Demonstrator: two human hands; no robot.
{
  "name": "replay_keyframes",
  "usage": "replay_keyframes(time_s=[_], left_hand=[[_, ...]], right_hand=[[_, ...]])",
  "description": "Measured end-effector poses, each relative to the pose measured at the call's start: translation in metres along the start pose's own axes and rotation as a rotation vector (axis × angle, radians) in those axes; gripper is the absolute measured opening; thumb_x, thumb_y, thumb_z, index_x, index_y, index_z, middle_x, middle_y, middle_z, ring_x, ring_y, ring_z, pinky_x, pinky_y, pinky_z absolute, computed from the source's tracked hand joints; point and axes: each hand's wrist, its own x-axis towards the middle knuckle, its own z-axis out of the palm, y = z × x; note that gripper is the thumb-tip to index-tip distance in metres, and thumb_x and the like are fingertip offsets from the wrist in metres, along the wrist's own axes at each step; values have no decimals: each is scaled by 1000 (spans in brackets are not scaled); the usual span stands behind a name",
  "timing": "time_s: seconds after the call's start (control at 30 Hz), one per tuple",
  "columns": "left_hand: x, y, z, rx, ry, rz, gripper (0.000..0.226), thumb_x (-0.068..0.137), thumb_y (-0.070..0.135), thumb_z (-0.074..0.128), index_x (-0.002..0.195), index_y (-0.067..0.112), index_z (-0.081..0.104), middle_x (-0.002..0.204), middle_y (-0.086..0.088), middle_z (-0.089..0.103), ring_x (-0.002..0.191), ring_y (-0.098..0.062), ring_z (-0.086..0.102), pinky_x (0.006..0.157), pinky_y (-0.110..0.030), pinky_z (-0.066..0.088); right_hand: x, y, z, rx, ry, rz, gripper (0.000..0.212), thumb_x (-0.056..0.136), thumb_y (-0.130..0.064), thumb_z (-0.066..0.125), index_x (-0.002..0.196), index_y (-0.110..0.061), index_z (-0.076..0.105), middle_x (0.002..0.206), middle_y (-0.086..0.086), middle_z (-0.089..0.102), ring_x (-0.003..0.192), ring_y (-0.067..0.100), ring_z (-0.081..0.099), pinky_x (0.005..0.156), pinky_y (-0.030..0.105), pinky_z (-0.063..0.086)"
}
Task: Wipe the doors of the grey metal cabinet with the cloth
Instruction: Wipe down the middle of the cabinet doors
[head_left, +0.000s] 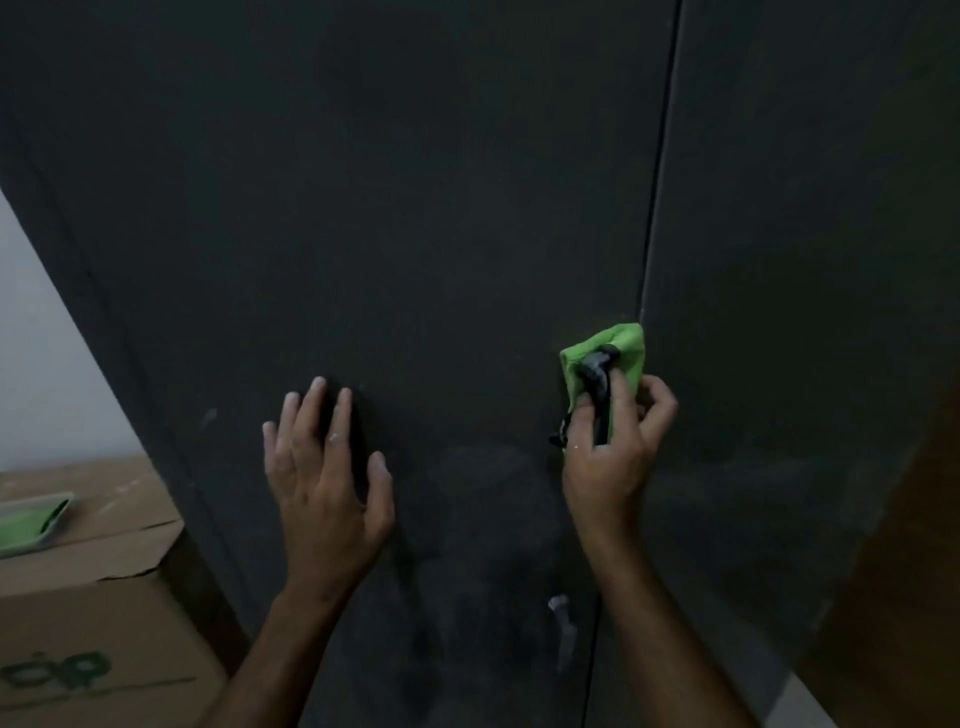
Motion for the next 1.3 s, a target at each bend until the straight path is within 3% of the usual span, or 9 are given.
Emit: replay_keyframes(time_s=[0.23, 0.37, 0.53, 0.6, 0.77, 0.83, 1.0, 1.17, 1.3], left_hand=[[-11, -42, -16, 11, 9, -77, 64, 91, 20, 63, 152, 3, 49, 165, -19, 36, 156, -41, 23, 129, -60, 12], [-10, -59, -23, 62, 25, -82, 59, 93, 18, 61, 150, 6, 52, 162, -20, 39, 153, -43, 27, 125, -66, 17], [-15, -76, -26, 65, 6, -52, 56, 98, 24, 61, 153, 13, 50, 164, -15, 38, 154, -40, 26, 122, -70, 17], [-16, -80, -26, 57, -3, -44, 57, 99, 25, 62, 154, 15, 49, 165, -13, 36, 155, -38, 24, 123, -70, 17], [-17, -89, -30, 63, -55, -5, 61, 100, 29, 61, 158, 18, 44, 169, -9, 30, 159, -35, 18, 125, -68, 14], [-17, -91, -31, 74, -64, 10, 62, 101, 30, 60, 159, 19, 43, 170, -10, 30, 160, -34, 18, 125, -68, 14], [-17, -91, -27, 78, -73, 16, 64, 101, 31, 60, 161, 21, 39, 172, -7, 26, 161, -32, 14, 125, -69, 14], [-20, -88, -25, 72, -55, -16, 66, 101, 28, 60, 162, 20, 37, 172, -8, 25, 162, -32, 11, 124, -70, 13], [-18, -83, -27, 62, -68, -37, 66, 99, 26, 61, 160, 18, 38, 172, -9, 26, 161, -35, 12, 125, -69, 10]], right_hand=[[-76, 7, 6, 20, 7, 342, 41, 87, 3, 70, 126, -5, 61, 131, 12, 47, 118, 14, 49, 101, 43, 46], [-37, -42, 28, 56, 105, 171, 37, 89, 0, 68, 125, -3, 64, 130, 16, 49, 118, 19, 52, 102, 23, 44], [-102, -42, 39, -21, -200, -131, 39, 79, 2, 68, 114, -16, 68, 130, 11, 52, 118, 29, 54, 106, 20, 38], [-119, -23, 31, -29, -194, -68, 40, 74, 3, 68, 110, -13, 69, 125, 9, 53, 112, 32, 57, 104, 18, 38], [-72, -34, 32, 40, 157, 321, 40, 83, 7, 66, 122, -2, 64, 129, 18, 52, 119, 25, 54, 103, 25, 45], [-72, -51, 44, 49, 133, 218, 38, 87, 2, 66, 124, -4, 65, 133, 17, 50, 122, 23, 53, 103, 22, 43], [-132, -33, 40, -13, -244, -48, 37, 76, -3, 68, 109, -20, 65, 126, 5, 51, 115, 31, 55, 101, 22, 41], [-66, -19, 24, 15, 79, 218, 30, 80, 7, 67, 109, 0, 65, 118, 19, 50, 108, 33, 56, 97, 17, 42], [-69, -59, 48, 31, -48, -20, 38, 79, 5, 64, 114, -10, 70, 128, 17, 52, 115, 33, 53, 103, 33, 43]])
